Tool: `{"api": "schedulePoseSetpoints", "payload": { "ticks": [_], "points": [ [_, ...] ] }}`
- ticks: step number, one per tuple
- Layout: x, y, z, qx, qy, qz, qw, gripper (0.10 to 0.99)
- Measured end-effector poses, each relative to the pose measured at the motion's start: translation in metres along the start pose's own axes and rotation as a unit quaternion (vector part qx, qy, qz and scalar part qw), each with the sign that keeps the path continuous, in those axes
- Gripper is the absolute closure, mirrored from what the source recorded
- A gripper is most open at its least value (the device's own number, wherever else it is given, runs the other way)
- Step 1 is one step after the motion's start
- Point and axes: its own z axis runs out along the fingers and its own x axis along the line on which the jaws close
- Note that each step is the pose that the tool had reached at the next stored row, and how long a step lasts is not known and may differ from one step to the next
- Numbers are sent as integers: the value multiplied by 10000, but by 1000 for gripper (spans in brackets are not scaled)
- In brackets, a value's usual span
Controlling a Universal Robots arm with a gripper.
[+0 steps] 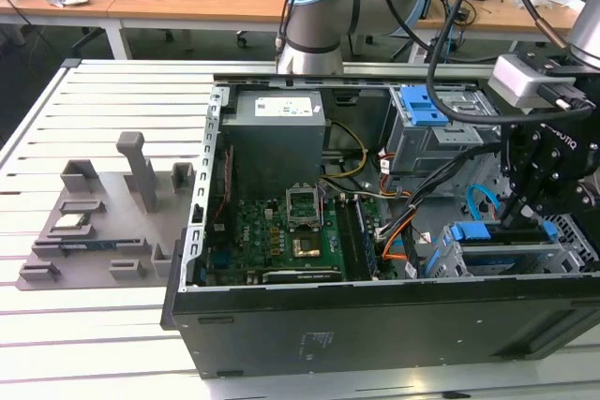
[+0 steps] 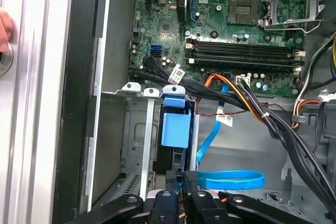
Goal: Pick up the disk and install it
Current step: 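Insert the second disk wire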
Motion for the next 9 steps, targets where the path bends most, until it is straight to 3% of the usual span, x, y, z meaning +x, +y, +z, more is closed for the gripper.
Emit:
{"api": "schedulePoseSetpoints", "payload": {
  "ticks": [2,3,4,5,8,9],
  "points": [
    [-1,0,3,0,-2,0,10000,925],
    [-4,-2,17,1,-20,-2,10000,859],
    [-3,-2,12,0,-11,-2,10000,859],
    [0,-1,-2,-1,5,-1,10000,788],
    [7,4,-112,-2,16,1,10000,788],
    [4,7,-202,-4,33,2,10000,788]
  ]
}}
